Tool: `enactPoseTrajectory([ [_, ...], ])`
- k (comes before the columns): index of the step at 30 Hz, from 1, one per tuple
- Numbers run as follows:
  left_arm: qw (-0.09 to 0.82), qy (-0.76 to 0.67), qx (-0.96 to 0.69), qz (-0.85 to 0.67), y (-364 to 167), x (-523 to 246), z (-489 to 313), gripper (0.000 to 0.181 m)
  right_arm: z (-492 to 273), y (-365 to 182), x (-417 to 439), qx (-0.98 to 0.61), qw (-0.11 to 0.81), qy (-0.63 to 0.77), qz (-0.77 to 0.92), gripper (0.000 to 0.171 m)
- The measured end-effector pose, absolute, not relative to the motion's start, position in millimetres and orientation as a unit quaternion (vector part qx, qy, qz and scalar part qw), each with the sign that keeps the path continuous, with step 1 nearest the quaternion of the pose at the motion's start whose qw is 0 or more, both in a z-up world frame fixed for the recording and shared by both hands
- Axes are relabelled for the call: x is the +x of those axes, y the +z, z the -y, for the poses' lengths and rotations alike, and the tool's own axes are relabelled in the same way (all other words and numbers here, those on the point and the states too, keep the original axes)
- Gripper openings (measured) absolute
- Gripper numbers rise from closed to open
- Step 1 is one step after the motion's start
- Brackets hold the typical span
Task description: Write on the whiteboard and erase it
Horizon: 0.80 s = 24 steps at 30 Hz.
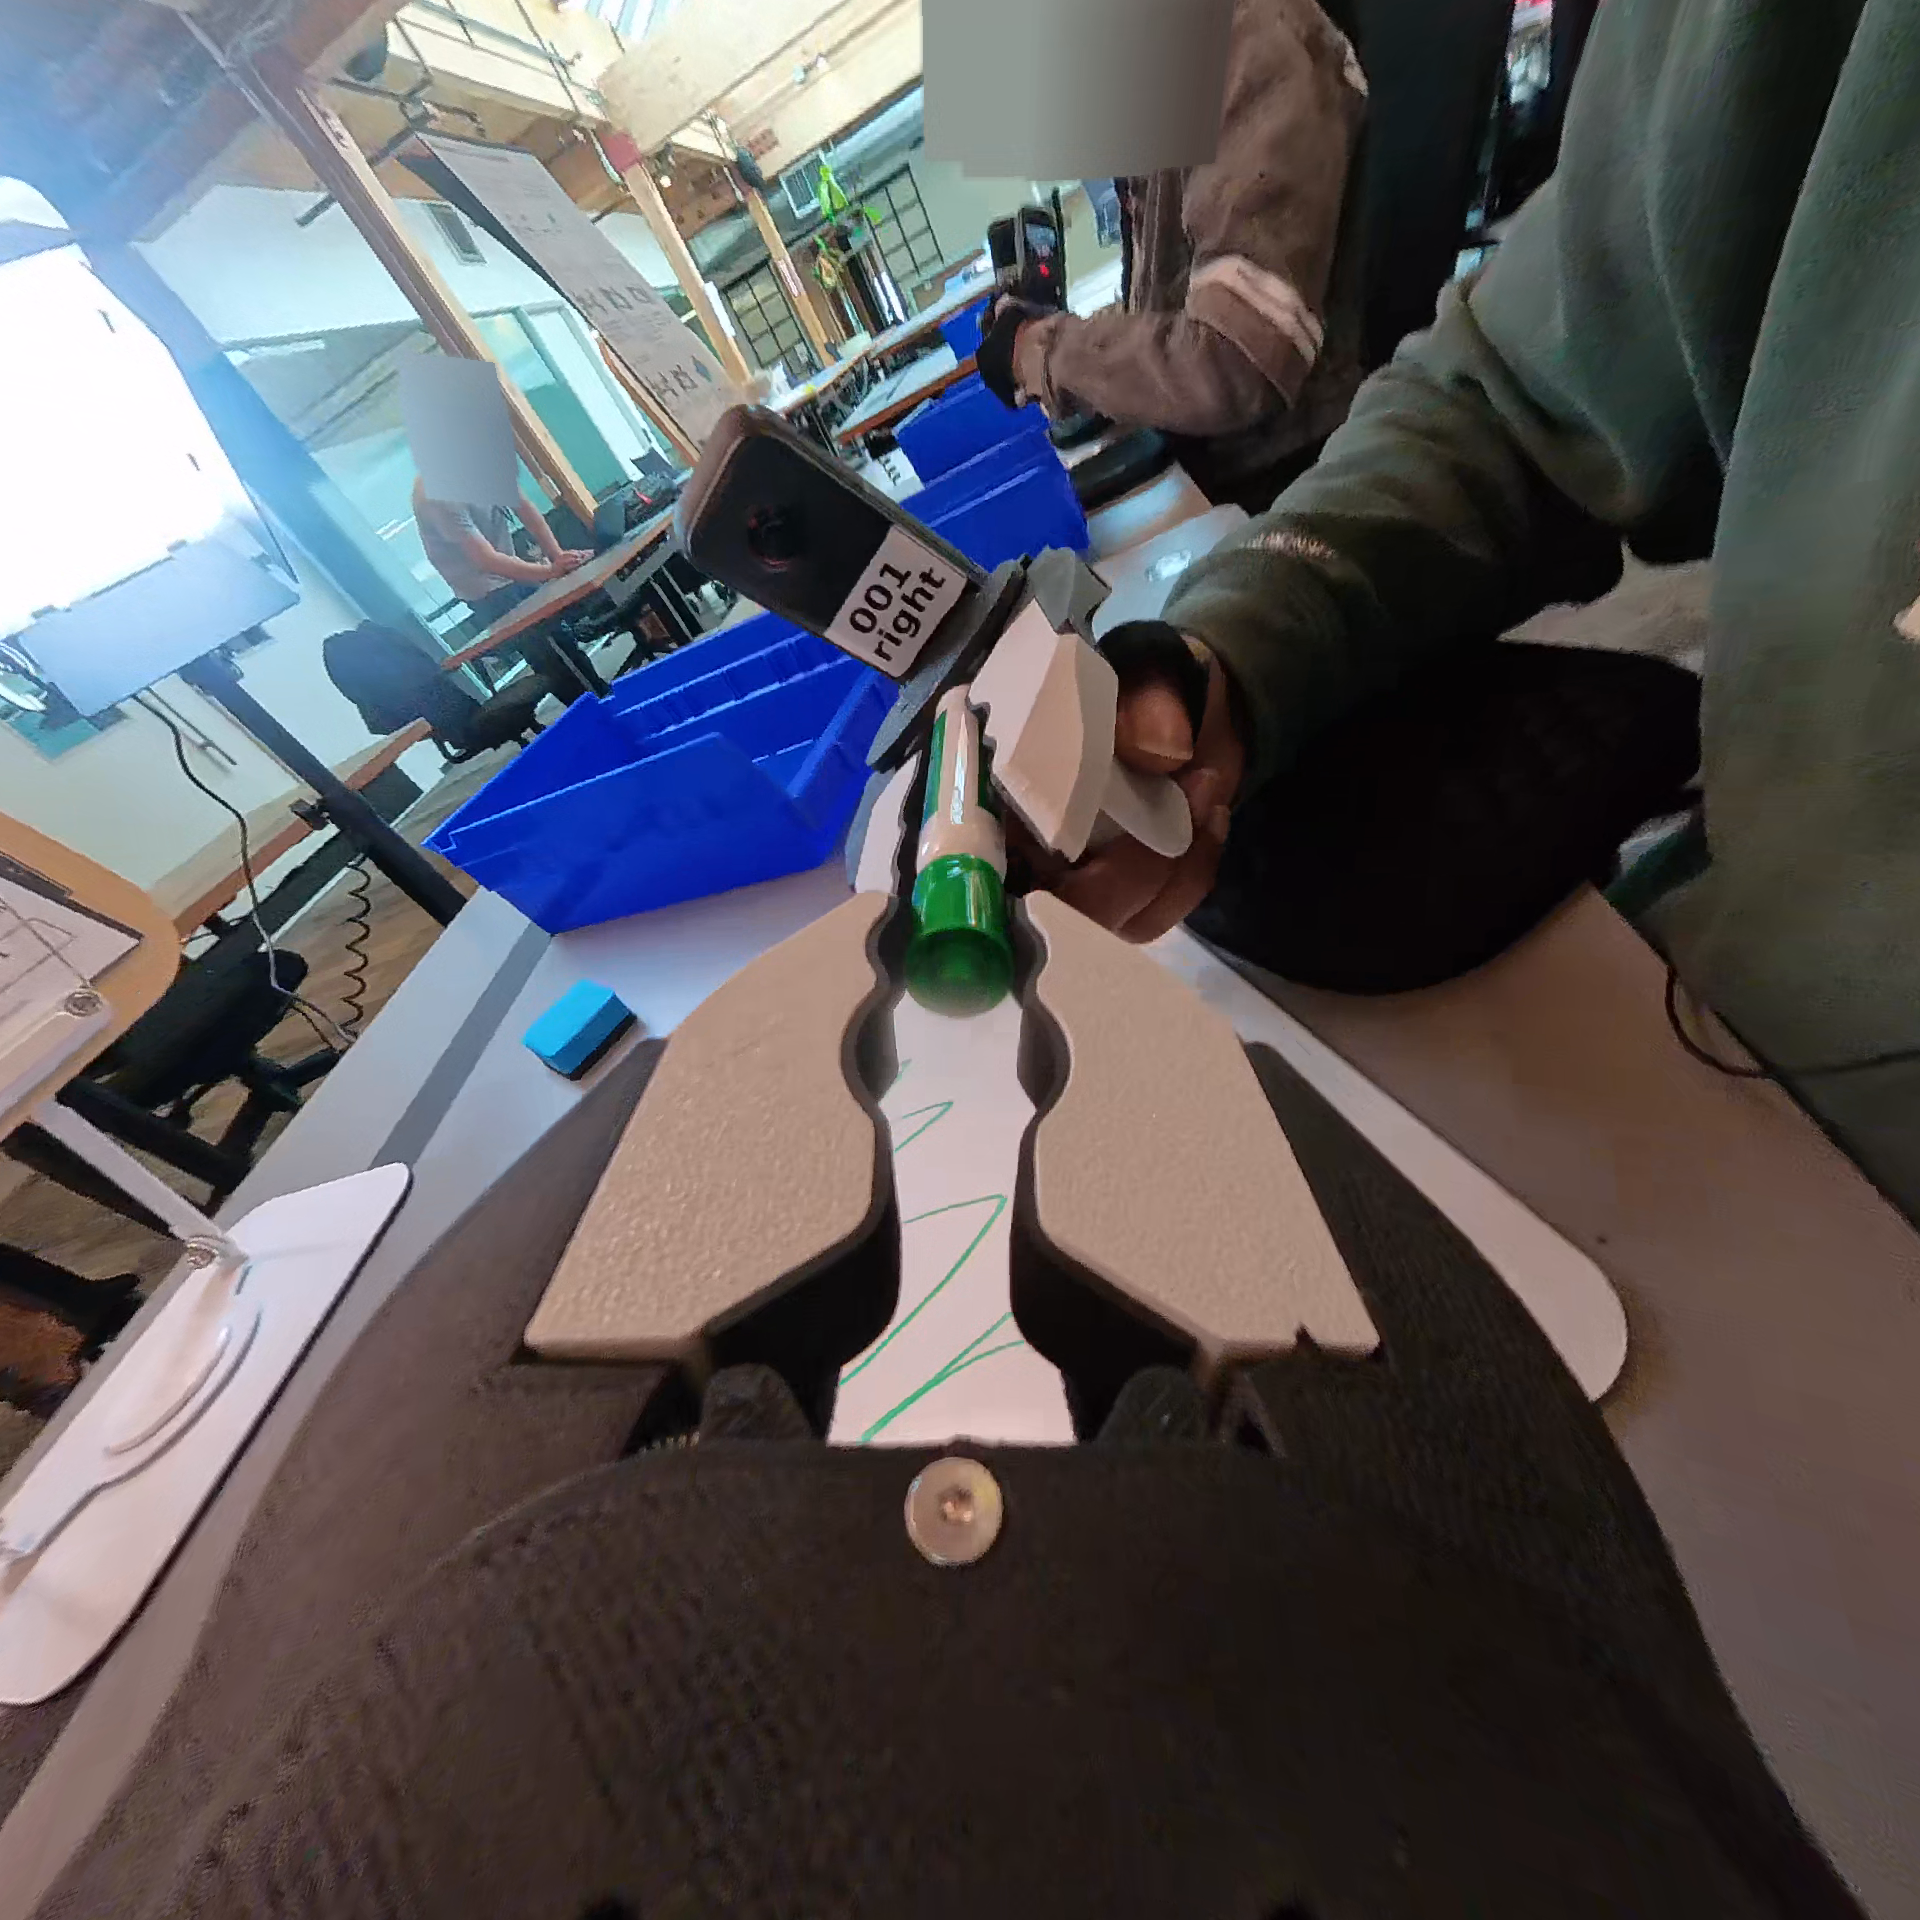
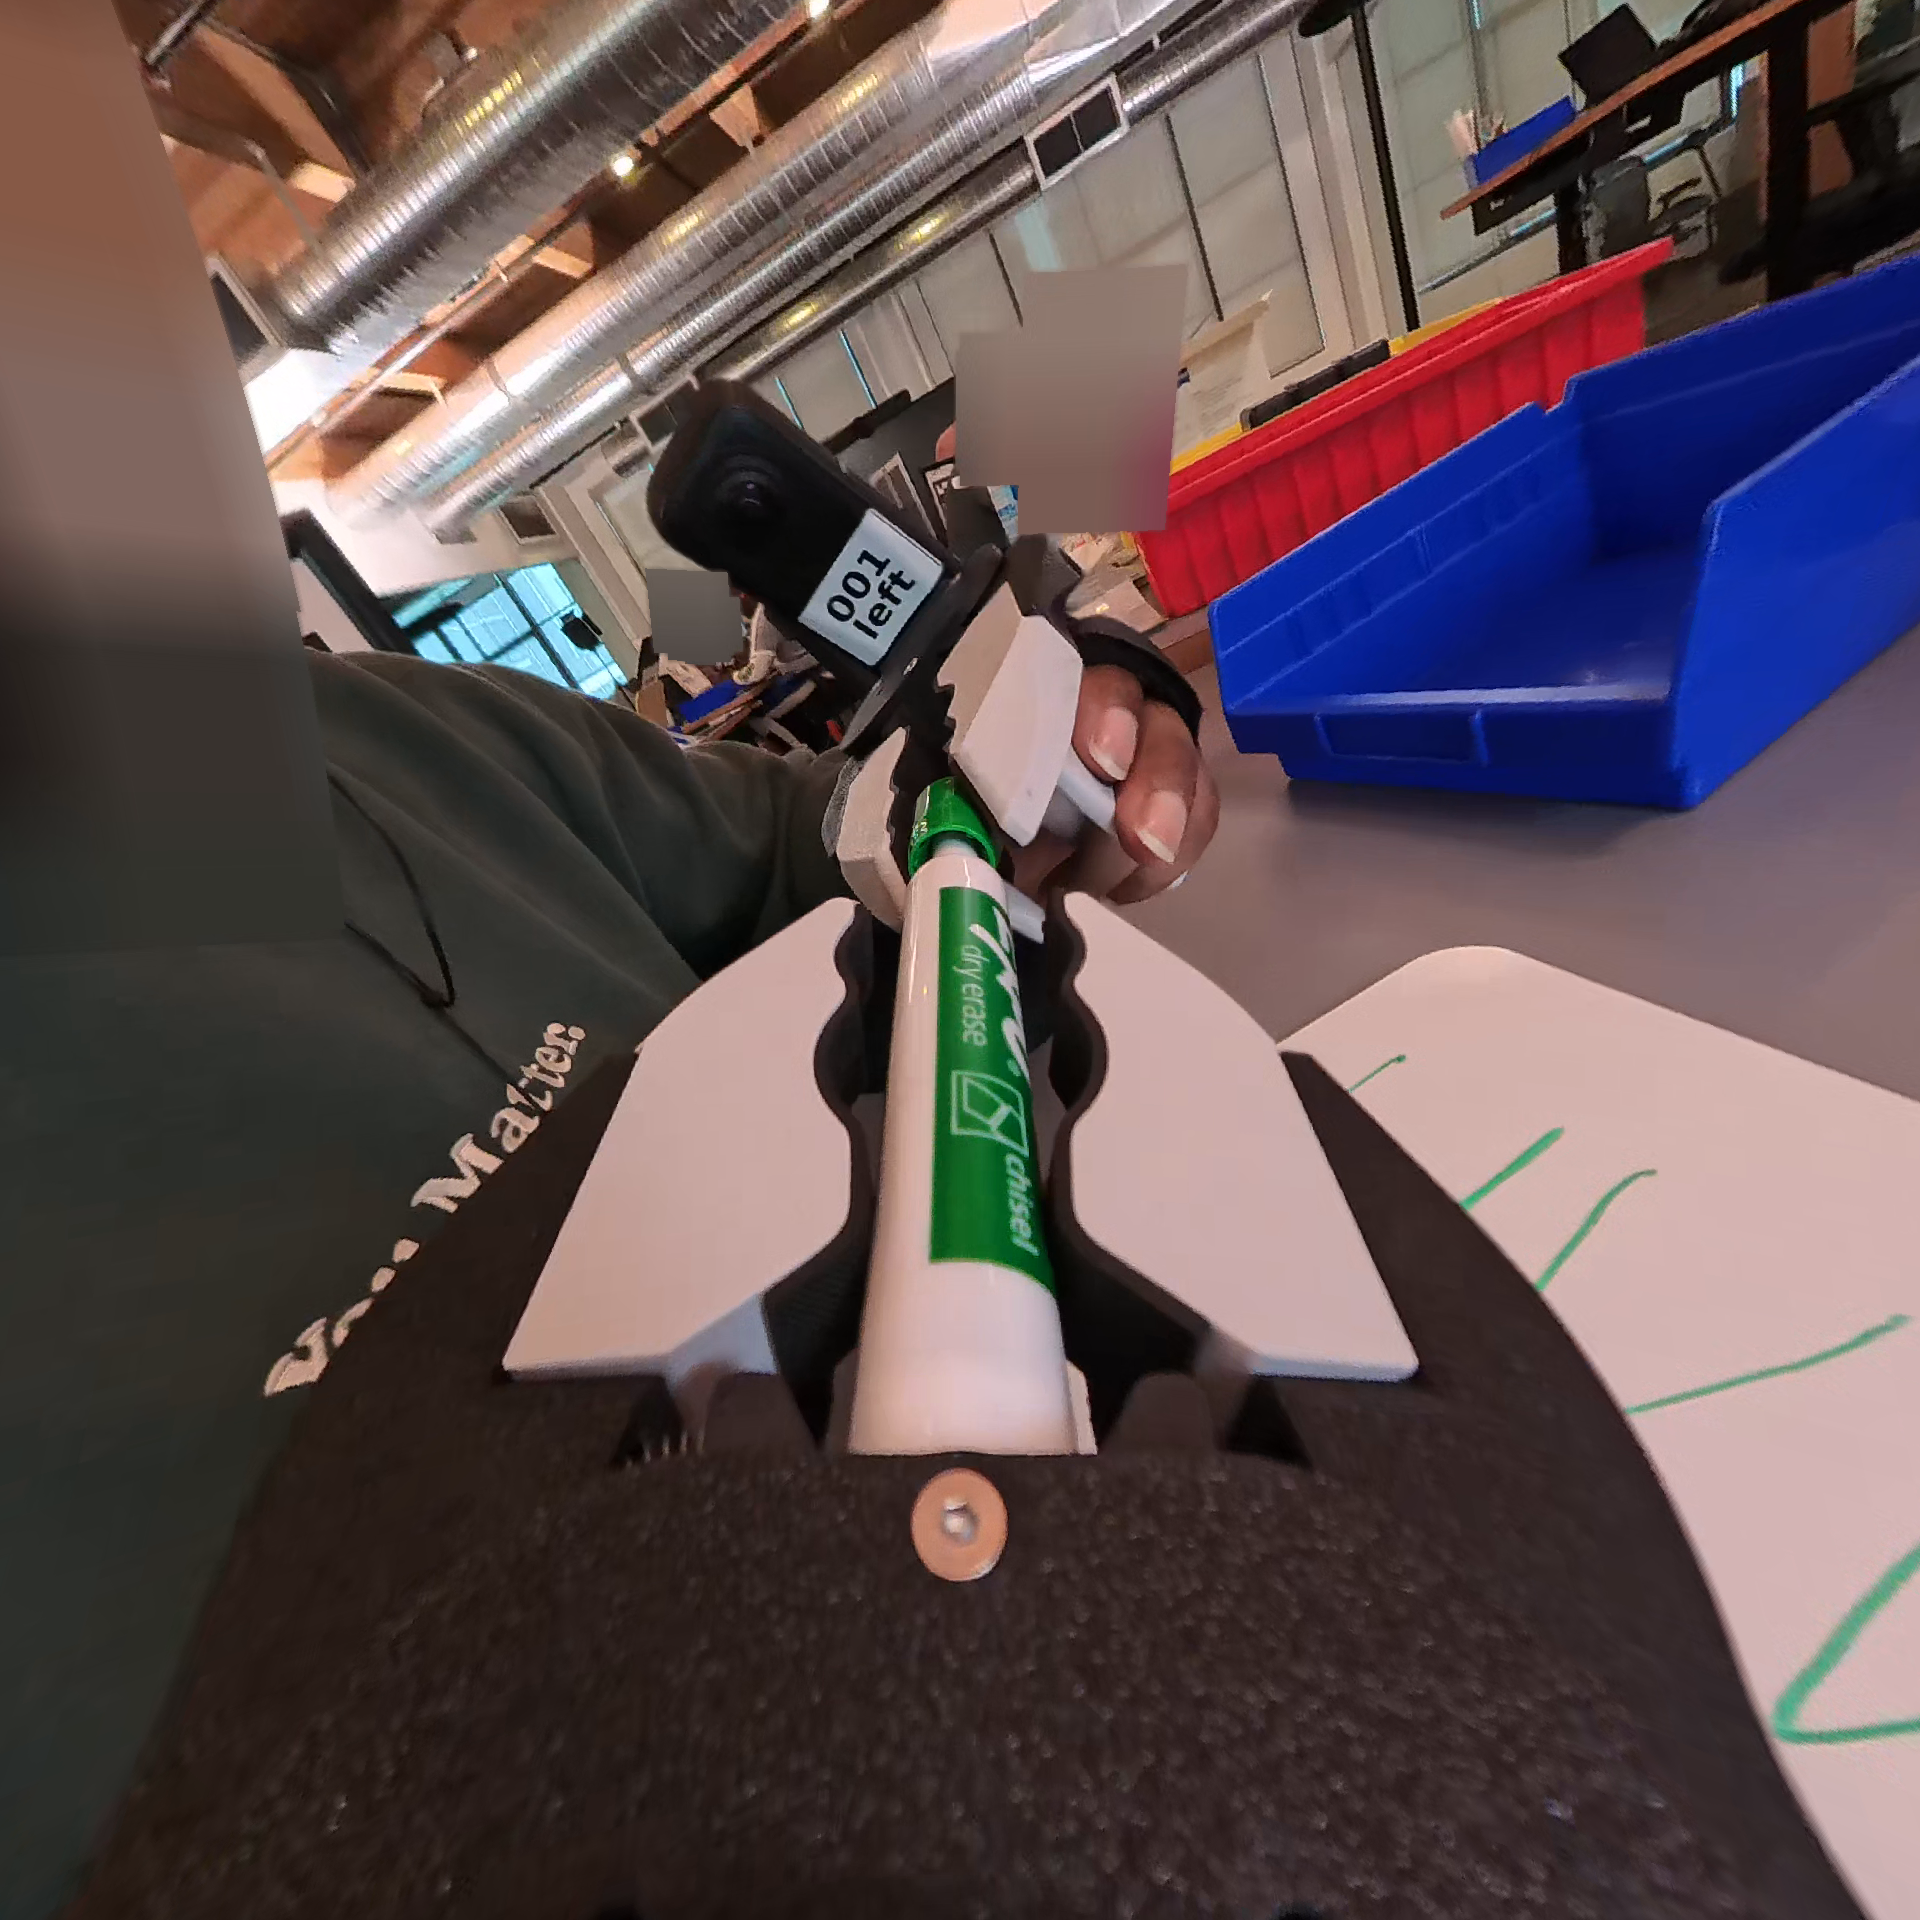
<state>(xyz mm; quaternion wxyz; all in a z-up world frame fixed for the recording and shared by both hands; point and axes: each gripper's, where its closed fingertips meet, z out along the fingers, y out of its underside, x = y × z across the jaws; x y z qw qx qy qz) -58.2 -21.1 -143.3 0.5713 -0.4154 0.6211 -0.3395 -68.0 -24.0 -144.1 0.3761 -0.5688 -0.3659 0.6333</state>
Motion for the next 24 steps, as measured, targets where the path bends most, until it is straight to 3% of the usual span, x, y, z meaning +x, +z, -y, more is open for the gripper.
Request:
enactPoseTrajectory([
  [14, 0.542, -0.262, -0.431, -0.672, -177, -57, 16, 0.019, 23, -173, -74, -0.605, 0.345, 0.630, 0.346, 0.031],
  [24, 0.556, -0.279, -0.433, -0.652, -167, -55, 17, 0.019, 21, -166, -72, -0.597, 0.348, 0.626, 0.361, 0.034],
])
